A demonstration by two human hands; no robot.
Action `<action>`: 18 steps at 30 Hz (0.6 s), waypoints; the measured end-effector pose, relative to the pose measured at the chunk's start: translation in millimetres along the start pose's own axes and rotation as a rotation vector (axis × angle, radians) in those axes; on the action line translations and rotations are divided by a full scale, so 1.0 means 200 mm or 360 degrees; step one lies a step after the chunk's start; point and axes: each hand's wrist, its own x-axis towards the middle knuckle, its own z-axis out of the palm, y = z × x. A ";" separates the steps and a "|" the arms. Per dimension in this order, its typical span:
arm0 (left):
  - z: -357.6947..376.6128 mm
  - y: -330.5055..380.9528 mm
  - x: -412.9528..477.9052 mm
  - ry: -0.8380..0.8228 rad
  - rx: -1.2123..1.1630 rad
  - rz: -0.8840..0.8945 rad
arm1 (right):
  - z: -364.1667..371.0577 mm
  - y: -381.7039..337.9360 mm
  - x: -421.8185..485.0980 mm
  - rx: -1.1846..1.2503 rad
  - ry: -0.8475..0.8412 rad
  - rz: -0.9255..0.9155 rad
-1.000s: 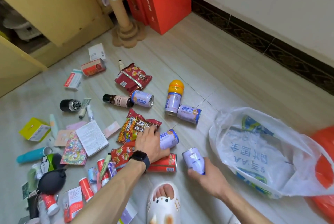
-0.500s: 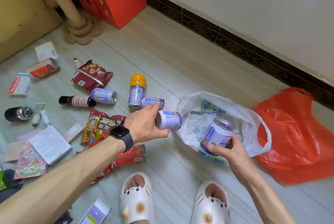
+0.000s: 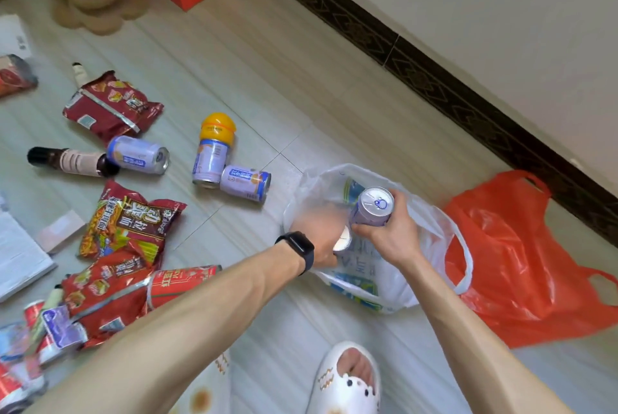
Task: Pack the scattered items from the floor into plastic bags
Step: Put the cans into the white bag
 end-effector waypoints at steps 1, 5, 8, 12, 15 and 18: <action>0.02 -0.01 0.00 -0.0001 -0.0031 -0.0025 | 0.03 0.00 0.02 0.0003 -0.0047 -0.0011; 0.05 -0.09 -0.02 0.0018 -0.0089 -0.0092 | 0.12 -0.06 0.09 0.0044 -0.0144 -0.0046; 0.06 -0.14 -0.02 0.0049 -0.0024 -0.0080 | 0.16 -0.07 0.13 0.0158 -0.0217 -0.0013; 0.07 -0.20 -0.03 0.0005 0.0120 -0.0074 | 0.17 -0.04 0.15 0.0209 -0.0473 0.0040; 0.08 -0.23 -0.04 -0.0077 0.0019 -0.0203 | 0.15 -0.07 0.15 0.0064 -0.0563 0.0035; 0.07 -0.23 -0.05 -0.0150 0.0071 -0.0290 | 0.15 -0.14 0.12 -0.0080 -0.0520 -0.0003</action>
